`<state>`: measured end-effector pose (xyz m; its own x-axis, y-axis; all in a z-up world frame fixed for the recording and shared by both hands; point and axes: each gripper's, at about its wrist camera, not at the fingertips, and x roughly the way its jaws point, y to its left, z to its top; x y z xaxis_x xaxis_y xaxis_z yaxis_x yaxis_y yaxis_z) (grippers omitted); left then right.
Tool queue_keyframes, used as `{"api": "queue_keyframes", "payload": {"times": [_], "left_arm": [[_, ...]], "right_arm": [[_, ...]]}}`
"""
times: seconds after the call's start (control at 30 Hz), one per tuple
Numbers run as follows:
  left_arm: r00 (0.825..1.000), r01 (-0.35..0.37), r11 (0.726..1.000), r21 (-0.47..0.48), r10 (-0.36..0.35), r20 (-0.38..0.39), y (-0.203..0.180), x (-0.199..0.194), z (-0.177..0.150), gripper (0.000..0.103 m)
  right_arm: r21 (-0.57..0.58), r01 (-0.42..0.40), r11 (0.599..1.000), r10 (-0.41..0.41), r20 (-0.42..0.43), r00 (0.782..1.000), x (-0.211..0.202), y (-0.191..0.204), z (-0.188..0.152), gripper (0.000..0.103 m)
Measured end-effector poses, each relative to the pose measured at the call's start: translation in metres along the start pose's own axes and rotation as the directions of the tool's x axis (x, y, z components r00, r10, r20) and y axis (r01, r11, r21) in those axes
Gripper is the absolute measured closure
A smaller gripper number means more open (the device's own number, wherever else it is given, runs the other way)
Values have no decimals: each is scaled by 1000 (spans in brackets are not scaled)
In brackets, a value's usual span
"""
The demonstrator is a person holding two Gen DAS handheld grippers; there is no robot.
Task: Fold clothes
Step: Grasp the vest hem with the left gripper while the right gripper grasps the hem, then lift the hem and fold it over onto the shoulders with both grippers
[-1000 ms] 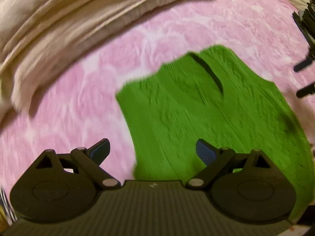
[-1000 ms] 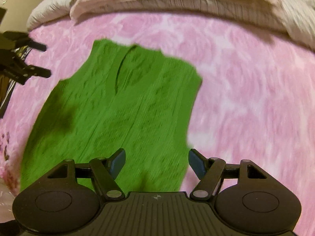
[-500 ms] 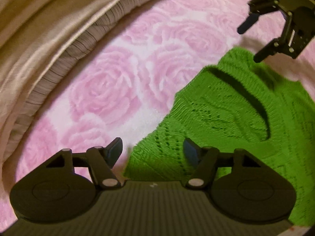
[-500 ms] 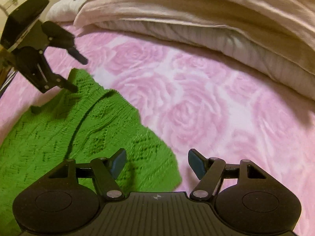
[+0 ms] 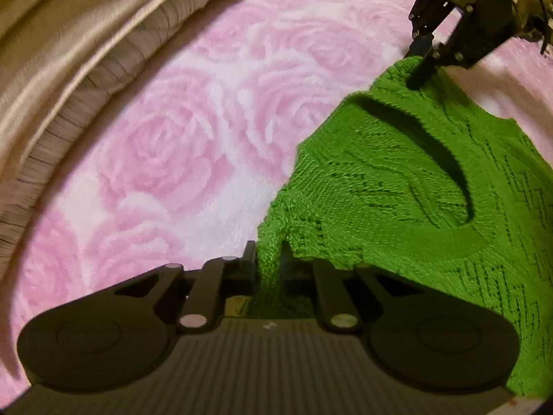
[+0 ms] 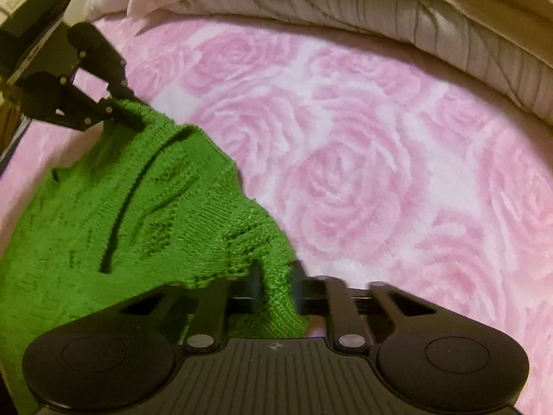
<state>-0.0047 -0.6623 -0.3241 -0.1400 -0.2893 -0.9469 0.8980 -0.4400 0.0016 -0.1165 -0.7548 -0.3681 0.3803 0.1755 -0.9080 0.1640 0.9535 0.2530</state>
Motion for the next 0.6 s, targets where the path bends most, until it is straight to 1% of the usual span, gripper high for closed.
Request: {"api": "queue_keyframes", "payload": {"times": [0.07,0.17,0.23,0.3,0.33,0.43,0.5,0.6], "left_arm": [[999,-21,1000,12,21,25,-8,-15,0,95],[995,-58,998,27,56,80,-28,-50,-3,95],[989,-83,996,42,77,126,-49,-78,-10,95],[981,-94,994,53,84,172,-79,-108,-21,95],[977,-104,993,62,91,192,-91,-124,-31,95],[969,-115,990,79,94,229,-128,-160,-62,95],[966,-116,988,103,88,243,-159,-179,-90,95],[966,-114,983,146,75,248,-210,-194,-137,95]], "right_arm": [[-1,22,1000,-22,21,1000,-11,8,-1,96],[-16,89,996,-87,73,993,-39,30,-7,97],[-62,144,988,-136,121,983,-63,56,-18,97],[-99,193,976,-173,180,968,-87,85,-34,97],[-112,215,970,-188,210,960,-98,100,-44,97],[-149,302,941,-249,298,922,-134,157,-84,97],[-181,352,918,-280,331,901,-150,200,-112,97],[-258,413,873,-312,356,881,-160,273,-164,97]]}}
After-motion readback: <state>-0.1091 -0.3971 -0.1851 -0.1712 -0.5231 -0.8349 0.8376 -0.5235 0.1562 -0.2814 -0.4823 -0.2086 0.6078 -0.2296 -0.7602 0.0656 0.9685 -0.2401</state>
